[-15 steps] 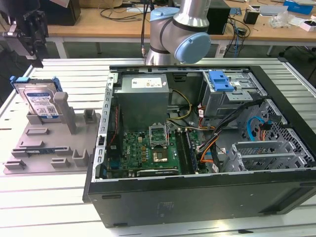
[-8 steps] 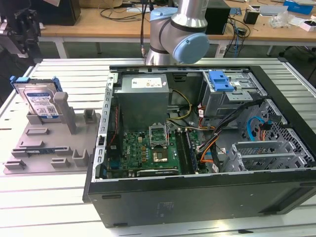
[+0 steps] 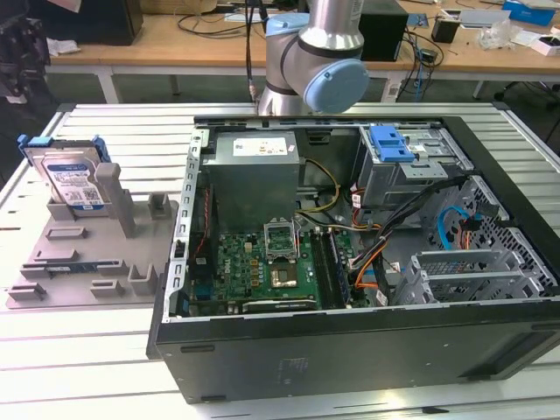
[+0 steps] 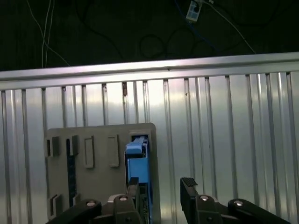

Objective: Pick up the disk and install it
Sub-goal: 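Pick up the disk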

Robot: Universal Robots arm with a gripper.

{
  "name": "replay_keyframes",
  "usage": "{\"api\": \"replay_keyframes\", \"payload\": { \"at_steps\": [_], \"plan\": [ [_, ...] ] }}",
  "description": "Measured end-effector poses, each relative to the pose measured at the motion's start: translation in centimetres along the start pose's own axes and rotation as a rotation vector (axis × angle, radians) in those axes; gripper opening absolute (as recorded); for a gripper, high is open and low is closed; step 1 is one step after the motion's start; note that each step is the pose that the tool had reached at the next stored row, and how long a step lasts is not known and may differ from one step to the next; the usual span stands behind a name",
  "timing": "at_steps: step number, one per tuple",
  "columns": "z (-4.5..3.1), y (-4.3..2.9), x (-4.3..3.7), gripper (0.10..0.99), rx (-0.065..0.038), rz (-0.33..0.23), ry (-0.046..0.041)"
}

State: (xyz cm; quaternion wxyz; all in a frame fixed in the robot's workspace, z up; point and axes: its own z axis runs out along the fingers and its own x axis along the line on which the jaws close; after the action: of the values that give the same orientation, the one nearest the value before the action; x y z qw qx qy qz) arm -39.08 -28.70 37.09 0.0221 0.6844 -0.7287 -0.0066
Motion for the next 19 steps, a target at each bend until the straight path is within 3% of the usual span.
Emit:
{"api": "replay_keyframes", "payload": {
  "at_steps": [12,19],
  "plan": [
    [0.21,0.04,1.08,0.482,0.0,0.0,0.0],
    [0.24,0.03,1.16,0.482,0.0,0.0,0.0]
  ]
}}
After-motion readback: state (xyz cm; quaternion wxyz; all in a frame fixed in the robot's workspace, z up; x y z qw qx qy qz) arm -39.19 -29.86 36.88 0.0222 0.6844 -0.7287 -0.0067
